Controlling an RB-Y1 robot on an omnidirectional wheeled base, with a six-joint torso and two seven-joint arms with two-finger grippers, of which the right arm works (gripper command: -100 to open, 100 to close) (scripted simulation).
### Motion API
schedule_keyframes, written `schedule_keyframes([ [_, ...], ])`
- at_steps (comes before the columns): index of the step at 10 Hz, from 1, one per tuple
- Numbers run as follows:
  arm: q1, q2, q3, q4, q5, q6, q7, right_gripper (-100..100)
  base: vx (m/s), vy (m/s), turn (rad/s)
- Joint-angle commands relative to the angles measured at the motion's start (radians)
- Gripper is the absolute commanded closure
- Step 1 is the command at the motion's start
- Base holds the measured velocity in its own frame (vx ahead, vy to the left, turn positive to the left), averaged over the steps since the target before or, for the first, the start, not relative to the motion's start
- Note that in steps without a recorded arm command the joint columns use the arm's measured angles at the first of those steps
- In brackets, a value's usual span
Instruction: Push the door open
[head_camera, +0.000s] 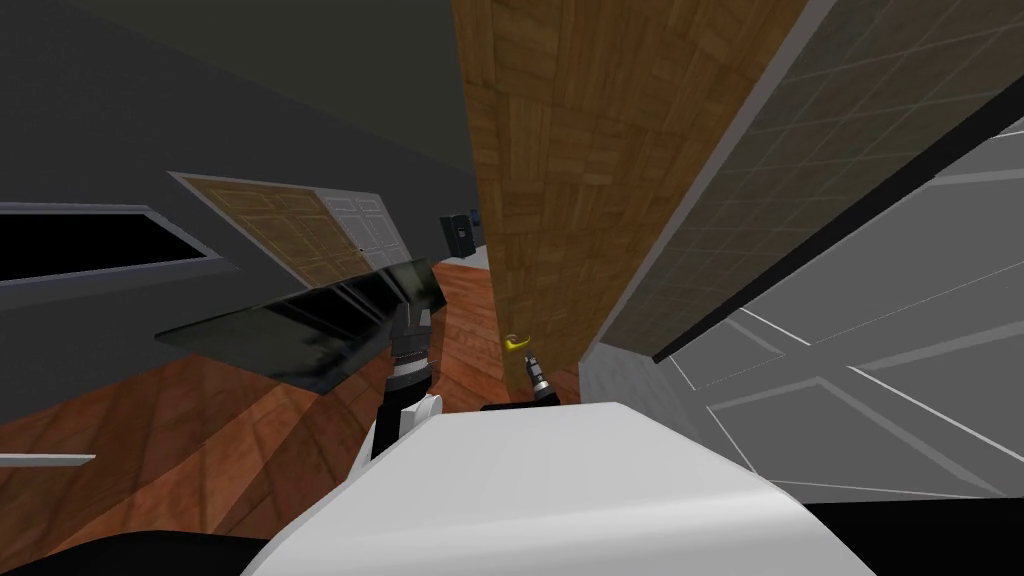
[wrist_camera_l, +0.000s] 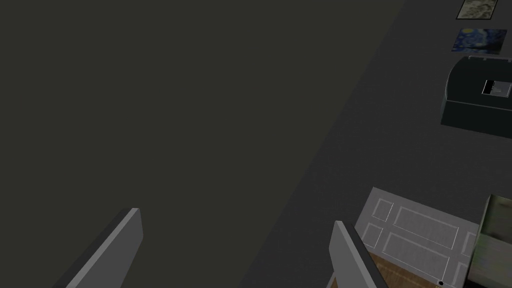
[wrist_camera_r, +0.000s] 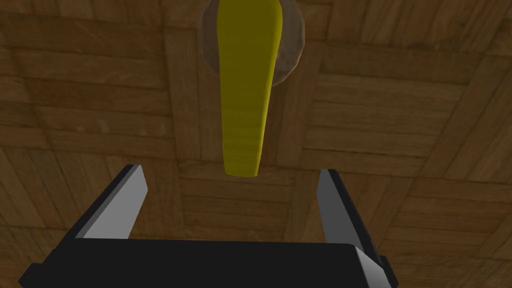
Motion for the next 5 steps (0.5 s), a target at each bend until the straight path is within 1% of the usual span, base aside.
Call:
schedule_keyframes([
  [1,-0.013,0.019,-0.008,0.008,-0.001,0.003,-0.003,-100,0.241,0.087,0.018],
  [2,-0.019,0.042,-0.012,0.012,-0.001,0.005,-0.005,-100,0.201,0.071,0.017],
  [3,-0.012,0.027,-0.009,0.004,-0.001,0.006,-0.004,-100,0.089,0.031,0.002],
  [4,-0.012,0.027,-0.009,0.004,-0.001,0.006,-0.004,100,-0.008,-0.002,-0.004],
  [5,-0.012,0.027,-0.009,0.004,-0.001,0.006,-0.004,100,-0.028,-0.013,0.003],
])
